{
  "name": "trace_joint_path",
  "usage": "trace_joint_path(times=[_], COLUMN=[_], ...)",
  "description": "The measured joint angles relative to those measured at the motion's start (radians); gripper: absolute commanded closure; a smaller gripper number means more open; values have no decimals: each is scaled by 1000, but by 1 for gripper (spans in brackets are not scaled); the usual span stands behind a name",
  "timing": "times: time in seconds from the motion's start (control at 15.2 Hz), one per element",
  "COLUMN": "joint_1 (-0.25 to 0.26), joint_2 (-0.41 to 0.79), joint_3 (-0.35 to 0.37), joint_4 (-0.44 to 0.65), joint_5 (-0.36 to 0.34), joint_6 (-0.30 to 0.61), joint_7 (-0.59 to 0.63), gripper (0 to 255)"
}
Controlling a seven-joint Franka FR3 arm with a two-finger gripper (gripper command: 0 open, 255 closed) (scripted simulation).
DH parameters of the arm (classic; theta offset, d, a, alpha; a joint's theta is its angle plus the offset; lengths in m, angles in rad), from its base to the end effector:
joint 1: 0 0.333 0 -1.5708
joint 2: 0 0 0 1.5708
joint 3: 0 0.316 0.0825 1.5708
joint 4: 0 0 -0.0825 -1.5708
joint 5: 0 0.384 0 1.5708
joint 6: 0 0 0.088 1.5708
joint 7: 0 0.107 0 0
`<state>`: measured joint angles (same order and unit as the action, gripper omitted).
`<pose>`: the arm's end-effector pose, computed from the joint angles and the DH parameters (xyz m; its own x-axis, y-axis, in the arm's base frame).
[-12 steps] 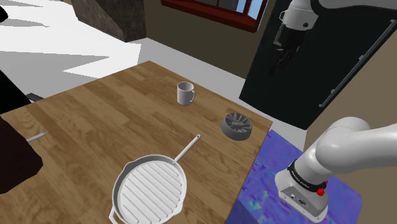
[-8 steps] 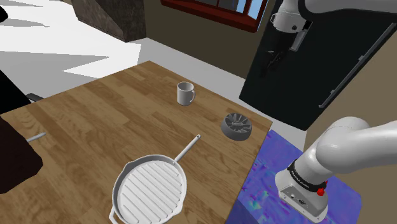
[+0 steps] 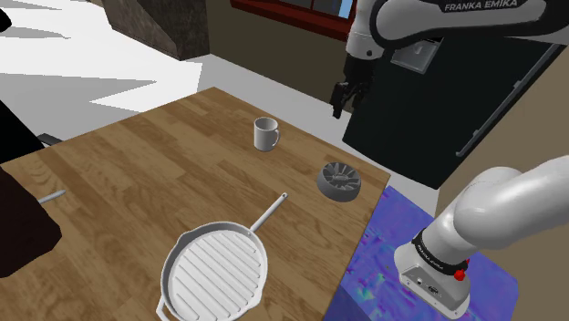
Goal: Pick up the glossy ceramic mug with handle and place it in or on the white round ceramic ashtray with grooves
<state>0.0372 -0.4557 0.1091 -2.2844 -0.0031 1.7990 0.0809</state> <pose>0.4076 0.0645 0.5241 0.9982 0.0535 -0.0278 0.0550 -0.9971 0.0533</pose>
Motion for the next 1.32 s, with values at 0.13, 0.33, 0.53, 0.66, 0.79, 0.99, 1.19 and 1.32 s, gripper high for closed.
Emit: trace_joint_path(times=[0.13, 0.33, 0.53, 0.66, 0.79, 0.99, 1.19, 1.32], joint_1=[3, 10, 17, 26, 30, 45, 67, 83], joint_2=[66, 179, 296, 363, 432, 553, 673, 755], joint_3=[17, 47, 71, 87, 95, 109, 116, 117], joint_4=[29, 93, 166, 210, 261, 367, 480, 564], joint_5=[-1, -7, -23, -35, -50, -80, -111, -131], joint_6=[38, 87, 129, 150, 166, 177, 179, 176], joint_7=[22, 65, 107, 139, 159, 201, 239, 260], gripper=[0, 0, 0, 0, 0, 0, 0, 0])
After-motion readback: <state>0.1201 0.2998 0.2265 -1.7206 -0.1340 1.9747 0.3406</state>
